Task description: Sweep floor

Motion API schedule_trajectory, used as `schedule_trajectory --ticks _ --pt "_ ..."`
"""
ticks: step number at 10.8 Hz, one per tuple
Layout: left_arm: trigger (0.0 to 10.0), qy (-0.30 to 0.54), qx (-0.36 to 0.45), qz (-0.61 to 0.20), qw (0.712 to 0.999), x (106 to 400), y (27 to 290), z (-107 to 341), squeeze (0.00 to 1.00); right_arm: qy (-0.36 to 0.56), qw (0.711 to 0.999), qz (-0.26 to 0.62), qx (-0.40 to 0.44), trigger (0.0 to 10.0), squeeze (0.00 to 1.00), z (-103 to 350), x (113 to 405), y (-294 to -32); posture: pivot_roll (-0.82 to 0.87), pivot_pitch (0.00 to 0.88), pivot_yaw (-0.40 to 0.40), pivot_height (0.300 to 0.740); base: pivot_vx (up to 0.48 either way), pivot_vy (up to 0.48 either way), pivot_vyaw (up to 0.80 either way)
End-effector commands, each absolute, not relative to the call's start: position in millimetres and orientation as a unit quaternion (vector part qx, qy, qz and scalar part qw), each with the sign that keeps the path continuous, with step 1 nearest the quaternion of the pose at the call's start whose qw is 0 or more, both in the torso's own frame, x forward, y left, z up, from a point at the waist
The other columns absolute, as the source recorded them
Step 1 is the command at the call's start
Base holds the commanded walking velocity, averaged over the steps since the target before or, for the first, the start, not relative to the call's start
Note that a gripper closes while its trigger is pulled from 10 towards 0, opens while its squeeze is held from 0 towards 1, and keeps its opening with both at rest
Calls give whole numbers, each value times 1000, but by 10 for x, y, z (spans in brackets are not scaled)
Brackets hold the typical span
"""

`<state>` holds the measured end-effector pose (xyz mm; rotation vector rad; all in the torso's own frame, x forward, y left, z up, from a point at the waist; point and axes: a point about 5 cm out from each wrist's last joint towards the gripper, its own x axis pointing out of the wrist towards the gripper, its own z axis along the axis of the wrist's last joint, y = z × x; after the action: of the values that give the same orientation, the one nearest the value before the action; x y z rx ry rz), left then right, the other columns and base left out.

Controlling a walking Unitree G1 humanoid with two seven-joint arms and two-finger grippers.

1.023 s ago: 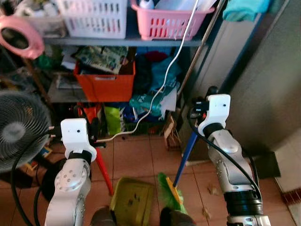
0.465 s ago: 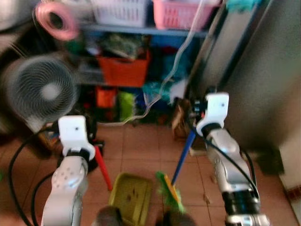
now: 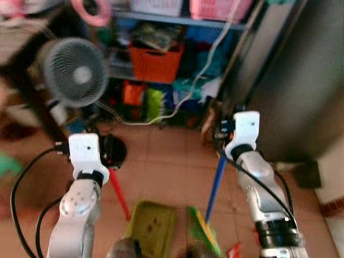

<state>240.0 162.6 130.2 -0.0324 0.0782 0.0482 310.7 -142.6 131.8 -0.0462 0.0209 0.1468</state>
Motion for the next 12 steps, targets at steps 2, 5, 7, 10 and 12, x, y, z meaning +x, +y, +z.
schedule_trajectory --ticks 2,5,7,10,12 --pt "10000 24 -36 10 999 2427 1567 1388 0 6 997 71 -5 10000 0 1351 3136 -1425 34 86 -28 740 0 0 -209" --pt "10000 16 -23 12 1000 2462 1583 1406 0 2 997 77 -7 10000 0 1361 3178 -1343 42 86 -27 740 0 402 -648" --pt "10000 18 -46 13 999 2458 1576 1405 0 5 997 79 -4 10000 0 1349 3180 -1334 40 89 -29 740 0 480 -653" --pt "10000 7 -20 27 999 2492 1605 1435 0 1 997 75 -7 10000 0 1355 3182 -1358 34 89 -30 740 0 480 -258" --pt "10000 -31 -15 17 999 2487 1593 1580 0 -20 998 51 -33 10000 0 1427 3158 -1490 39 92 -34 740 0 0 0"
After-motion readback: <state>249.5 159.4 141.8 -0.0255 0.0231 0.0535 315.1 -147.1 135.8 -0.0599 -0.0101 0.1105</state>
